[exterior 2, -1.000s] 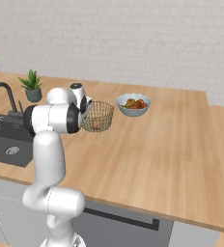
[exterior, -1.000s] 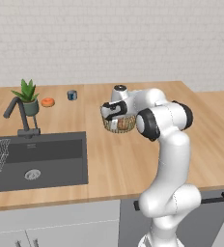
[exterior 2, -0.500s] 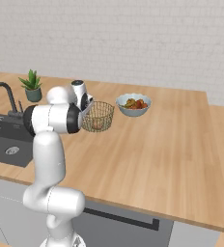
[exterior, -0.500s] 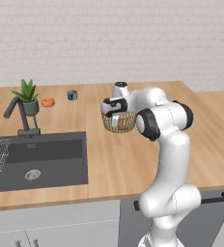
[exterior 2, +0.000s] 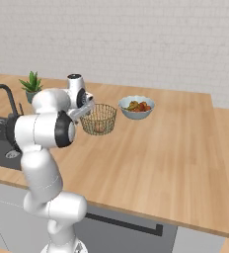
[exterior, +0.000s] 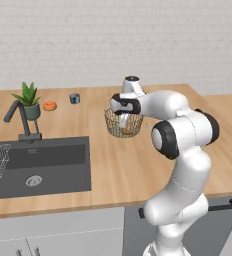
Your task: Open the cabinet, pick up the bread from the cabinet and place it in the basket. Then move the basket to the dining counter.
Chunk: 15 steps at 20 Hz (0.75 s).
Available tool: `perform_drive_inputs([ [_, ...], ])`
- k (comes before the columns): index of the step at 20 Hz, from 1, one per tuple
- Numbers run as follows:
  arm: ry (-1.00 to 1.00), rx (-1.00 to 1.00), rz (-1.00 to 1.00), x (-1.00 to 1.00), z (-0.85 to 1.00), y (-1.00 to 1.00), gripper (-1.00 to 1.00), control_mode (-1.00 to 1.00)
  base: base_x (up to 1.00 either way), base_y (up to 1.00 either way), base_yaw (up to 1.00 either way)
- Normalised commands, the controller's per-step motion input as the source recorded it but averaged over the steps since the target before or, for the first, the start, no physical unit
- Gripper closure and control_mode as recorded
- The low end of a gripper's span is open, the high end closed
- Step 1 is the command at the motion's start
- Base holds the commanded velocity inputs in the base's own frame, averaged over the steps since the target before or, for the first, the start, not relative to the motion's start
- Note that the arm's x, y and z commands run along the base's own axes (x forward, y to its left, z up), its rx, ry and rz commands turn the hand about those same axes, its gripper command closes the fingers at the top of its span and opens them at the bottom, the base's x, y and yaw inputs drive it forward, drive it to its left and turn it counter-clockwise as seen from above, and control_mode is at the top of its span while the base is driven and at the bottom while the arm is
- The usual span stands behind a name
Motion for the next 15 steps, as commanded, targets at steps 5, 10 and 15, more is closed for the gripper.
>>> perform_drive_inputs([
  [5, -0.01, 0.04, -0.31, -1.00, 0.10, -0.34, -1.00, -1.00, 0.00, 0.00, 0.00],
  [10, -0.01, 0.05, -0.30, -1.00, 0.13, -0.35, -1.00, -1.00, 0.00, 0.00, 0.00],
  [15, -0.01, 0.07, -0.30, -1.00, 0.25, -0.28, -1.00, -1.00, 0.00, 0.00, 0.00],
])
